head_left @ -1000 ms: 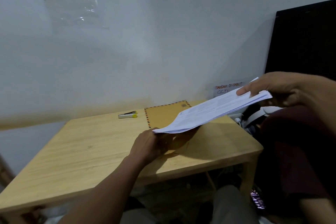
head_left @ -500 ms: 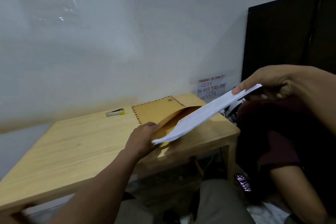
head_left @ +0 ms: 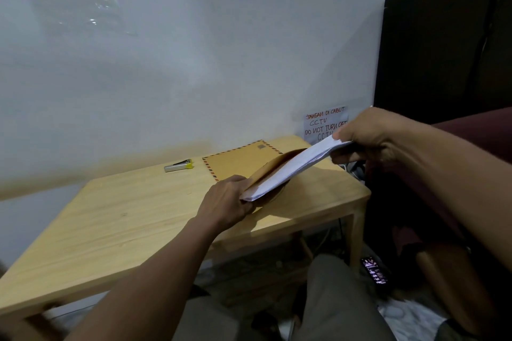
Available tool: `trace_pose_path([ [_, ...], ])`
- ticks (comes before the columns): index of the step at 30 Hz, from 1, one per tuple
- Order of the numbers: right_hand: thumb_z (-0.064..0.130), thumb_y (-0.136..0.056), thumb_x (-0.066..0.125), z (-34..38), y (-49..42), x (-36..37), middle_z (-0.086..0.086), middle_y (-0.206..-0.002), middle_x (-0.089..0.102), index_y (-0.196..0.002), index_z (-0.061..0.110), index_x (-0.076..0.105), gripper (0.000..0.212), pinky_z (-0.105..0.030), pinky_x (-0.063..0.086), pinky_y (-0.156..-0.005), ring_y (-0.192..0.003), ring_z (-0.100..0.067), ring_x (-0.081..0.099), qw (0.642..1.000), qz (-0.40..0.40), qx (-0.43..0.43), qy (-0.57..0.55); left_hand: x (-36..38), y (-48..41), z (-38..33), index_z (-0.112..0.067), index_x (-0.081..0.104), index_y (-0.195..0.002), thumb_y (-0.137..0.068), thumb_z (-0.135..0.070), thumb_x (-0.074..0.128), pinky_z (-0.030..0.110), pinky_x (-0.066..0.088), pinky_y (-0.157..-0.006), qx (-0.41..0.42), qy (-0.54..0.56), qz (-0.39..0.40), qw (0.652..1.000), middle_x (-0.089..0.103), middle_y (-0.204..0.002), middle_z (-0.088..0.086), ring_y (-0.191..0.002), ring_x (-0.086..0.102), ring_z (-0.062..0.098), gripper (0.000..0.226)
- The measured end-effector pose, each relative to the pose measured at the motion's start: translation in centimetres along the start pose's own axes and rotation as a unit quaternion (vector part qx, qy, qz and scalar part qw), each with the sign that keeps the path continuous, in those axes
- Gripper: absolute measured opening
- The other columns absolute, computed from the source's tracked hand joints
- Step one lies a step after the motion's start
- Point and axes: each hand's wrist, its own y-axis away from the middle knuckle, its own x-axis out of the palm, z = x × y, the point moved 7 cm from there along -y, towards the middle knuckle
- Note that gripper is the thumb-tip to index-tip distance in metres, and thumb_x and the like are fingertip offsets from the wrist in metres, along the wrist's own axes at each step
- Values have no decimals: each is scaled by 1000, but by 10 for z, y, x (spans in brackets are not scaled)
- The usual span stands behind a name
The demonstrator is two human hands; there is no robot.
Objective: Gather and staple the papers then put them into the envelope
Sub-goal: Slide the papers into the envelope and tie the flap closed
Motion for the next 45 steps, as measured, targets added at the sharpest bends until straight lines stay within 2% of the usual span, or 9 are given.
trace_pose_path([
  [8,-9,-92,51,-26,-27,63,-17,-99,58,-114,-7,57,23,-47,63,-63,-77,-32,65,1000,-1,-8,21,-6,1,-8,-22,61,-136,-84,-35,71,33,57,-76,29,-16,-5,999,66,-129,-2,-103,63,21,55],
  [12,0,-89,54,-32,-45,103,-20,-101,62,-101,-4,60,14,-48,62,-68,-93,-37,65,996,-17,-29,82,-7,9,-1,-22,56,-141,-82,-34,76,33,58,-80,31,-27,8,999,63,-135,-2,-111,61,22,64],
  [15,4,-90,51,-30,-58,128,-21,-95,62,-95,-4,59,13,-36,55,-74,-84,-33,61,988,-19,-54,145,-5,14,7,-21,53,-144,-81,-30,77,35,58,-84,24,-23,18,999,60,-140,0,-116,59,23,68],
  [20,4,-93,53,-40,-63,162,-20,-100,65,-110,0,53,17,-37,62,-73,-76,-28,71,971,197,50,125,-5,18,19,-22,50,-146,-80,-31,78,35,58,-88,13,-20,20,1000,57,-143,-2,-116,59,21,73],
  [24,-5,-92,57,-37,-58,151,-19,-80,64,-117,3,49,27,-31,48,-56,-60,-21,60,941,304,63,138,-6,21,27,-25,51,-145,-79,-36,77,37,57,-87,18,-20,21,999,57,-142,-2,-116,59,21,72],
  [28,-3,-90,64,-41,-64,152,-14,-67,67,-112,7,51,28,-29,47,-52,-54,-20,61,965,243,29,99,-10,23,26,-25,54,-143,-84,-38,74,34,58,-85,24,-10,8,1000,59,-140,-3,-112,61,20,64],
  [34,11,-83,77,-58,-64,163,-13,-79,66,-98,13,45,35,-26,45,-40,-47,-18,64,987,80,-13,137,-10,29,24,-25,58,-139,-86,-37,71,35,58,-84,26,-11,0,1000,62,-137,-4,-110,62,20,55],
  [39,35,-75,82,-45,-68,163,-6,-92,61,-96,16,54,40,-29,46,-52,-71,-23,67,933,-41,-117,338,-8,34,29,-25,52,-144,-90,-52,59,34,56,-88,22,-27,21,999,58,-140,-6,-115,59,17,61],
  [45,39,-75,78,-38,-84,157,-2,-81,63,-72,22,55,28,-30,42,-60,-78,-26,61,896,-3,-186,404,-3,43,39,-29,52,-143,-83,-75,53,31,55,-88,1,-44,78,996,56,-141,-9,-119,55,15,76],
])
